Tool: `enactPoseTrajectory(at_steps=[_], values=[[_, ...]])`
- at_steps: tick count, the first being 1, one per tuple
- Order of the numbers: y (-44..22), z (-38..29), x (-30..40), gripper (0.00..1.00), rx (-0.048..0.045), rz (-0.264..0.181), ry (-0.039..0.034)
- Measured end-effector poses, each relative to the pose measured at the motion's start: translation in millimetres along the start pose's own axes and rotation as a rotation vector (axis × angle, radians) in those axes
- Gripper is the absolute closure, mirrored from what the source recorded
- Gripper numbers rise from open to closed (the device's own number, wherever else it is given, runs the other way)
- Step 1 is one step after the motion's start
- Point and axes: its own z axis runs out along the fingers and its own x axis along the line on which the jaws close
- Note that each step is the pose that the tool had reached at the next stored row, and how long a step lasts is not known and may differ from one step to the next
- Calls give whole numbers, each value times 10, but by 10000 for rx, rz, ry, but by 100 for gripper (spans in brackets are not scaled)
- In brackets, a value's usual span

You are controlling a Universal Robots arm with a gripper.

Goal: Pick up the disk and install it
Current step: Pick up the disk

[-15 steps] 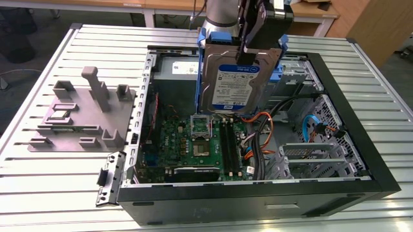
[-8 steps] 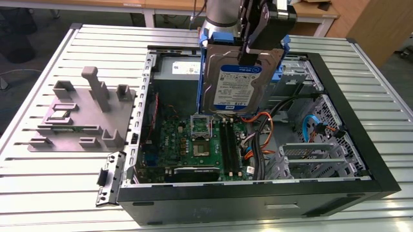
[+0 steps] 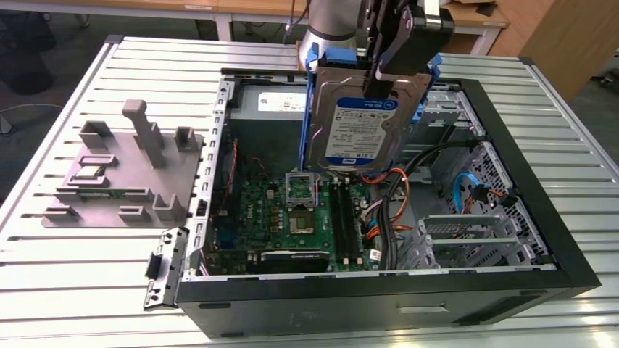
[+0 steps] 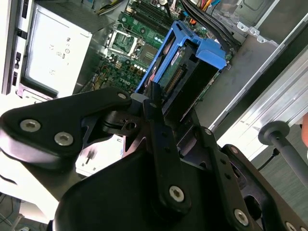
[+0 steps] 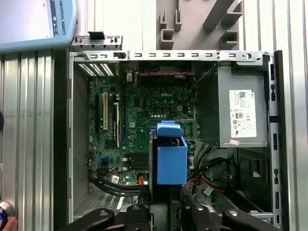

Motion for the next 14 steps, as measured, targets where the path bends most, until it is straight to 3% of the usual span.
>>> enactPoseTrajectory(at_steps=[2,5,14], values=[[-1,0,0,65,0,-1,3],[-2,0,-1,65,3,3,108],[0,-10,-1,65,4,4,120]])
